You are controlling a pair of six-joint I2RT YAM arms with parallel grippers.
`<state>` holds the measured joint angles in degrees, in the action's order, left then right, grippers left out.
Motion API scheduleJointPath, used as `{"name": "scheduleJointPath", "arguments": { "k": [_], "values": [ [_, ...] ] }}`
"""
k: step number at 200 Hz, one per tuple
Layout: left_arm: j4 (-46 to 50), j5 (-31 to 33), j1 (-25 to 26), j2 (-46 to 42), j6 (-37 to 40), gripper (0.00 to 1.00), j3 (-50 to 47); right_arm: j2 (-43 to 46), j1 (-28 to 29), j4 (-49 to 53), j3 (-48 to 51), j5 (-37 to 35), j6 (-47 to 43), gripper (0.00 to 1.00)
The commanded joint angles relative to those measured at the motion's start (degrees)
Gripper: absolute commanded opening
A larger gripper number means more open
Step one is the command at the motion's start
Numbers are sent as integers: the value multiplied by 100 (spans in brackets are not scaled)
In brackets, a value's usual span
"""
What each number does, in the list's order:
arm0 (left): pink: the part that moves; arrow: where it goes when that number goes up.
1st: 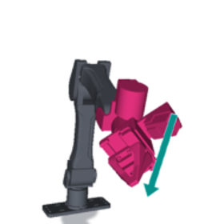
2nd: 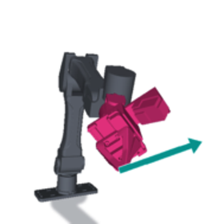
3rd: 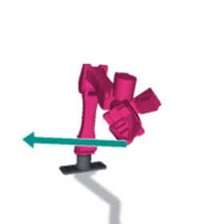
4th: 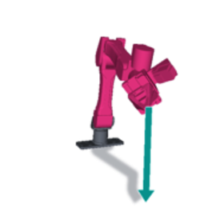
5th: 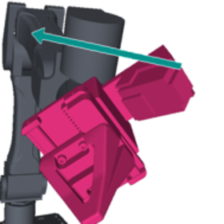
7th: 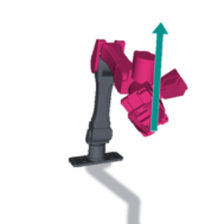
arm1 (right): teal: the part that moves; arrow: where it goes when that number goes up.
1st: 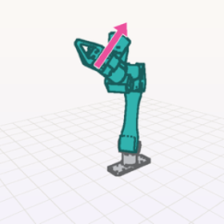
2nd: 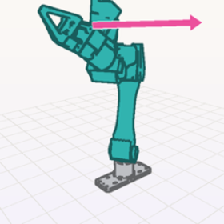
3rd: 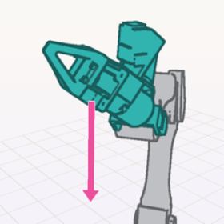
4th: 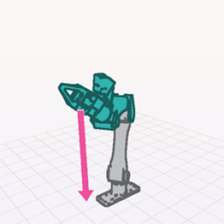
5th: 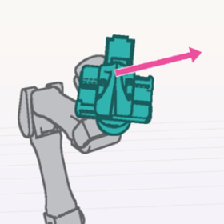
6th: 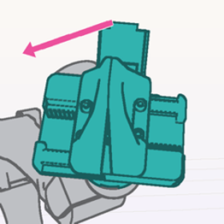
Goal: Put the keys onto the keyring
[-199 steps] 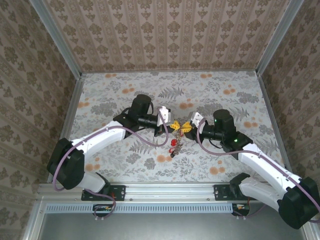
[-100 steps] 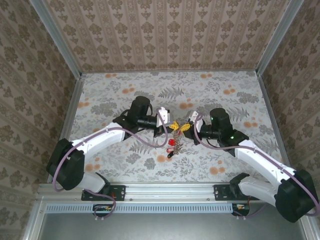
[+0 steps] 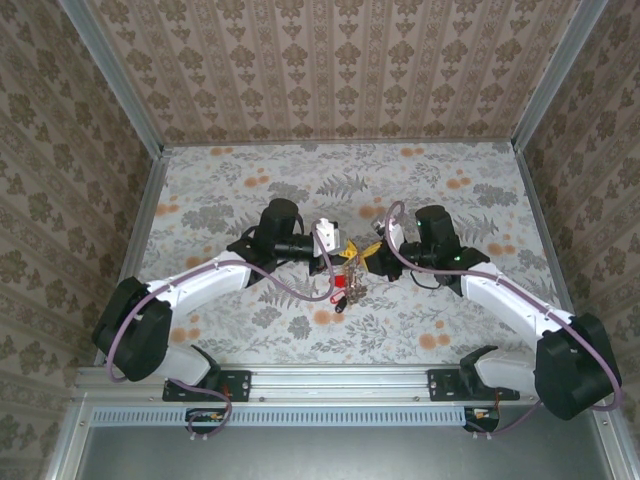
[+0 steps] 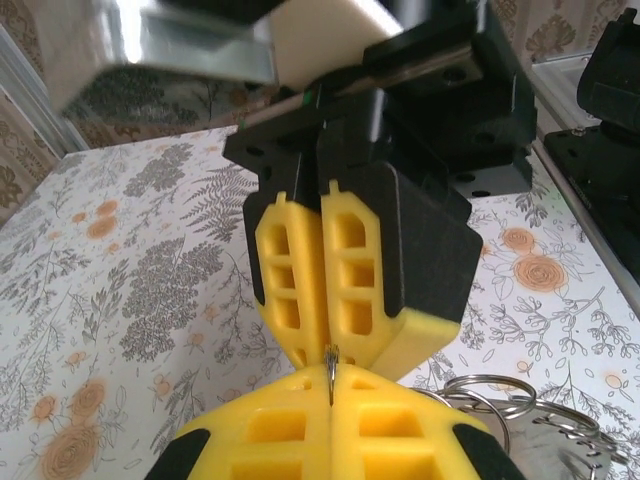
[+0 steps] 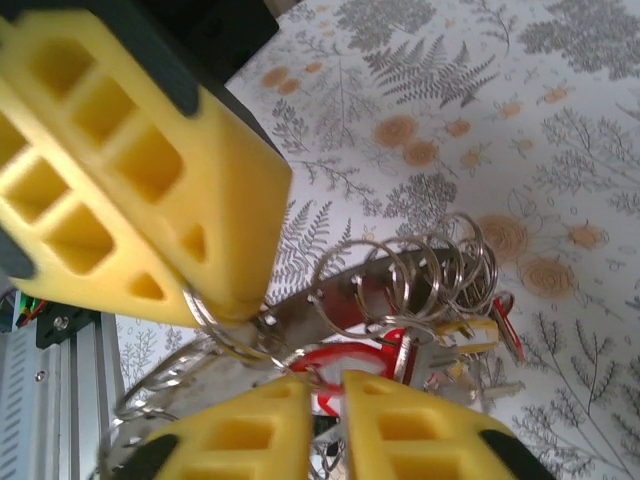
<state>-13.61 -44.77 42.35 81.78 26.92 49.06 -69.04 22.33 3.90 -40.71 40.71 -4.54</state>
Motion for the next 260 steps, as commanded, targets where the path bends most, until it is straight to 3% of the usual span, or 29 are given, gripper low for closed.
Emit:
{"name": "scheduleJointPath", "arguments": {
  "k": [1,54,95,144,217,260],
  "values": [
    [-394,-269,35,-268,-70,0,52,71,-35,311,-233,-203,29,22],
    [-168,-266,37,-302,7,0,103,905,-31,489,-150,-985,-912,34],
    [41,-483,30,-272,7,0,224,1509,8,189,203,-131,-2591,36],
    [262,-662,29,-224,-8,0,400,1156,90,61,21,173,-2908,32],
    [409,-717,45,-208,10,0,482,903,142,-353,65,246,-2697,30],
    [467,-717,54,-206,27,0,531,717,163,-370,36,317,-2671,24]
  ]
}}
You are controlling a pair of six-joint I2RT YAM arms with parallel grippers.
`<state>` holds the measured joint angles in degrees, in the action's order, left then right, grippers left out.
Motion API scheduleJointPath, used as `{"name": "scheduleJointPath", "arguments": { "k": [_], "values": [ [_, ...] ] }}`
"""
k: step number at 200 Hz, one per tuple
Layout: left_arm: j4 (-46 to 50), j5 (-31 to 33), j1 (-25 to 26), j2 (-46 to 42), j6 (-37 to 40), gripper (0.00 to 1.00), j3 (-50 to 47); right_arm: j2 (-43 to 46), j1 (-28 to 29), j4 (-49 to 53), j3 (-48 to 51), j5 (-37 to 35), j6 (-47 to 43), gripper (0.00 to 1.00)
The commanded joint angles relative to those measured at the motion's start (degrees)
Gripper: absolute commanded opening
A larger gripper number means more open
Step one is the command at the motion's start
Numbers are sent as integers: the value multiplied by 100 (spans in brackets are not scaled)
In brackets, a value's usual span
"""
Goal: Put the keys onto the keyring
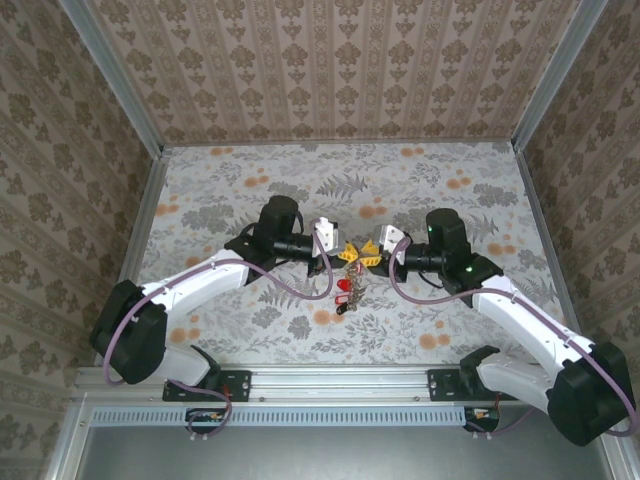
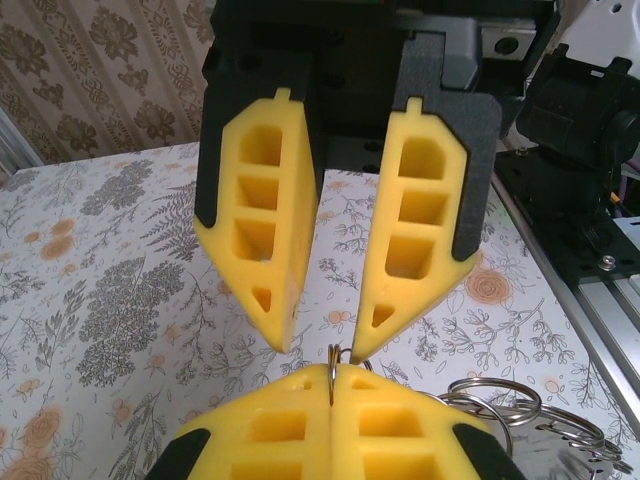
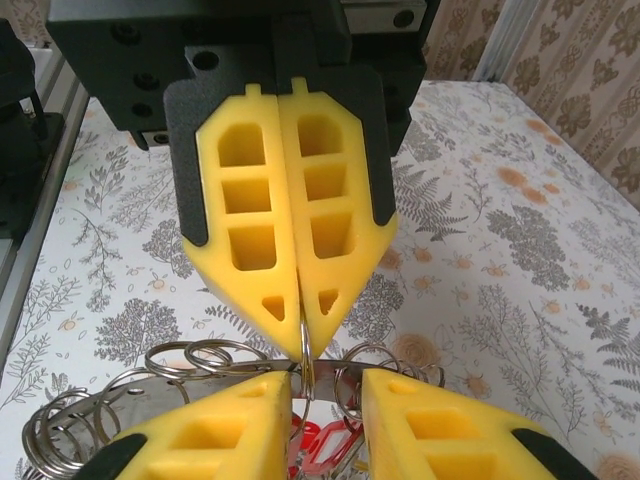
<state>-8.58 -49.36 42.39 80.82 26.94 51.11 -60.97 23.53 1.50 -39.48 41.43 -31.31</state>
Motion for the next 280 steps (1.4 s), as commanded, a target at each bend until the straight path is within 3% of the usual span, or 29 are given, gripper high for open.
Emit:
{"name": "scheduleJointPath", "arguments": {
  "k": [1,43,72,86,131,280],
  "values": [
    [-33,-258,45,-110,28,0,327,-90,45,-131,-86,244,4,24],
    [52,-280,58,-102,63,0,363,-143,55,-228,-70,215,70,13],
    [79,-328,58,-104,55,0,375,-165,57,-220,-60,199,101,15],
    [141,-348,59,-85,78,0,402,-170,55,-220,-64,221,118,8],
    [622,-178,82,-75,347,1,530,-91,65,-119,-100,-6,100,1],
    [1122,38,103,-17,639,0,701,-29,170,122,-198,-249,-8,0]
  ]
}}
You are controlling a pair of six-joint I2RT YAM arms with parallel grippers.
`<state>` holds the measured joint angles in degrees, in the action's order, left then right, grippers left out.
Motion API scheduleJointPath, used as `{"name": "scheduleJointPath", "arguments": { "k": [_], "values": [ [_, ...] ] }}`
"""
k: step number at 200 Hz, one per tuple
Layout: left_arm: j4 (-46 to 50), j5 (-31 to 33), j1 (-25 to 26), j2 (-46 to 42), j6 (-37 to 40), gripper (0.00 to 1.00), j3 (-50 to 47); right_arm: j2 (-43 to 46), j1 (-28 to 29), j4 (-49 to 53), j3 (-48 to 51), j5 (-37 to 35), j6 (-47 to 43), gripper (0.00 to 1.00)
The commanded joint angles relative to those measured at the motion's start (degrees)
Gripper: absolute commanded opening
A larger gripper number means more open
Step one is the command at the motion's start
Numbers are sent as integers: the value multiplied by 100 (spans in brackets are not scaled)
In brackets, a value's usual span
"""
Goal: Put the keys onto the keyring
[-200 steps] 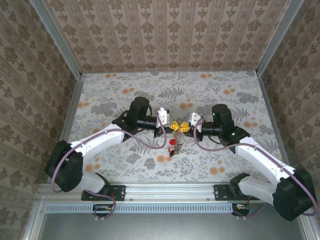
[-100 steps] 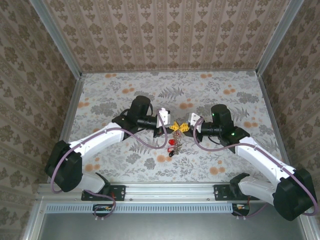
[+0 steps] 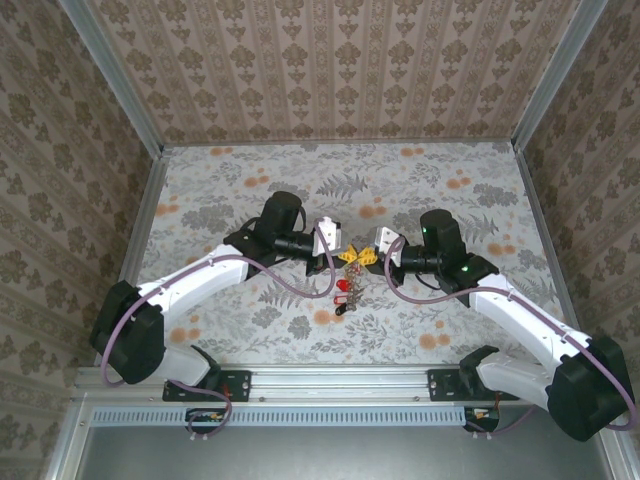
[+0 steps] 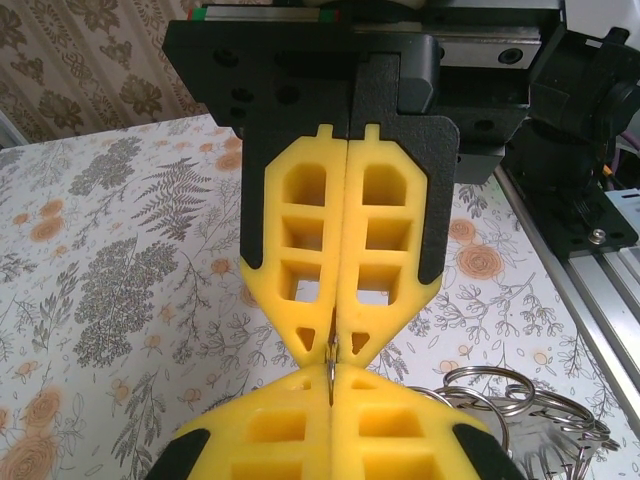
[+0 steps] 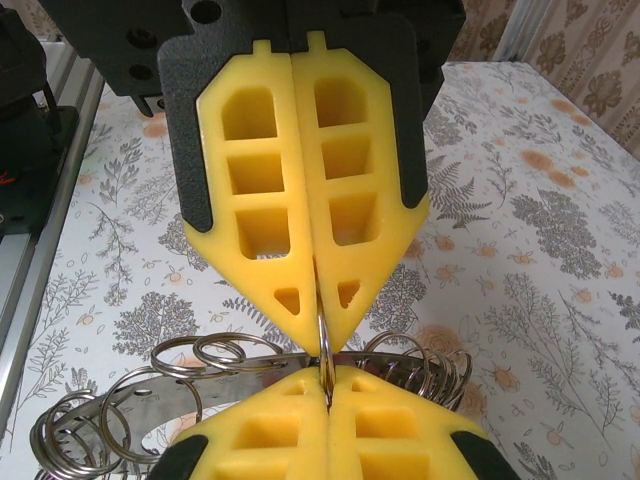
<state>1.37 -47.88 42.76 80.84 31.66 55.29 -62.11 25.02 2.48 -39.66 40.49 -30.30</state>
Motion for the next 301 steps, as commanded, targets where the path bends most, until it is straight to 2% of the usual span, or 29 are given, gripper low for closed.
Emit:
{"name": "scheduleJointPath", "arguments": {
  "k": [1,43,128,206,301],
  "values": [
    [132,-105,65,-17,170,0,287,80,21,24,-182,-155,-112,0],
    [559,133,114,46,424,3,423,118,48,59,-200,-212,-109,0],
    [886,302,180,168,613,0,613,120,74,42,-213,-349,-28,0],
    [1063,443,178,186,699,3,674,110,74,147,-244,-387,-46,0],
    [1362,644,215,263,806,12,787,120,74,139,-218,-340,-52,0]
  ]
}}
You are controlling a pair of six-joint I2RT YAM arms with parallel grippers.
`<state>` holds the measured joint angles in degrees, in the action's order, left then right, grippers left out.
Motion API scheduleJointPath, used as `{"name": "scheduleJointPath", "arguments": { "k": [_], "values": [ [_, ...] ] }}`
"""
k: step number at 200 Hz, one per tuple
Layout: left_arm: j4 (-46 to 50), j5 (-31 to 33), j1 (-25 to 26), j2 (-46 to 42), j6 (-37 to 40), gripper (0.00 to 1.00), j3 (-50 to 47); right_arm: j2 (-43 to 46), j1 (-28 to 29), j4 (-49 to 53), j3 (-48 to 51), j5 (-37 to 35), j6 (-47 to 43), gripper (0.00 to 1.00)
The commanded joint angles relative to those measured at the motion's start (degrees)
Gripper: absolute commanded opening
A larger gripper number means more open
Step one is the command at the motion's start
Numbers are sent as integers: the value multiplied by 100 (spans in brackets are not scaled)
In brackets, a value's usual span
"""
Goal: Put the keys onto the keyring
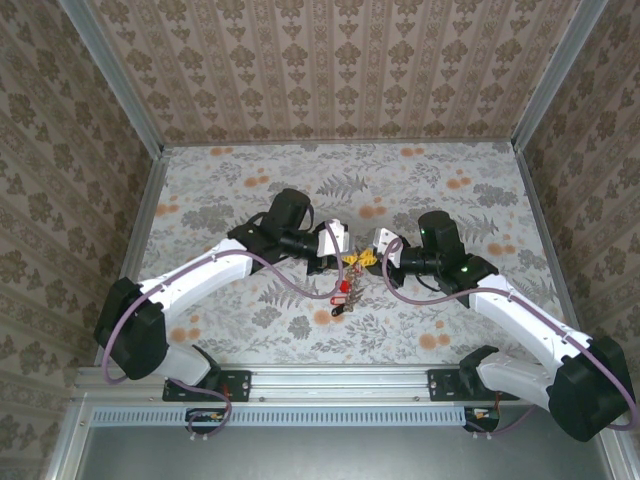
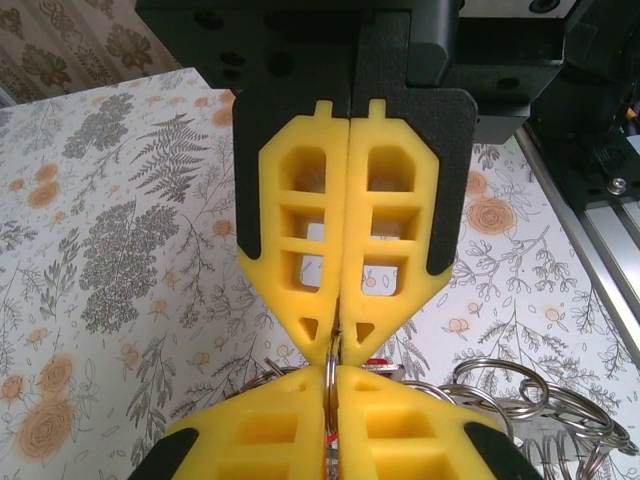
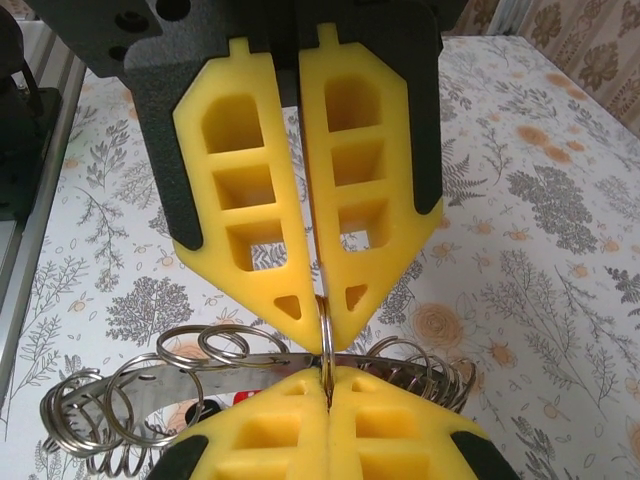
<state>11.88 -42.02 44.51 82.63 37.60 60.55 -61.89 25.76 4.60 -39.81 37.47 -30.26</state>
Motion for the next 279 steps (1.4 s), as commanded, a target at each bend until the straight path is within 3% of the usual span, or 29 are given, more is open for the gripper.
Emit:
{"name": "scheduleJointPath", "arguments": {
  "k": [1,107,129,146,159,209,249,279],
  "values": [
    [317,60,40,85,216,12,266,98,-1,-77,-207,-38,-53,0],
    [849,314,165,349,557,17,660,142,69,-48,-225,-153,18,0],
    [844,327,188,381,537,14,720,138,113,7,-231,-230,5,0],
    [1038,425,200,437,640,0,823,163,126,-49,-211,-230,20,0],
    [1076,467,196,431,659,0,847,165,131,-47,-203,-249,20,0],
    [320,-6,102,164,140,0,485,220,131,-60,-97,-390,-18,0],
    [-632,27,109,-123,-469,0,-42,205,140,140,-153,-392,149,0],
    [-747,266,134,-128,-795,0,-54,212,140,-117,3,-193,155,0]
  ]
}}
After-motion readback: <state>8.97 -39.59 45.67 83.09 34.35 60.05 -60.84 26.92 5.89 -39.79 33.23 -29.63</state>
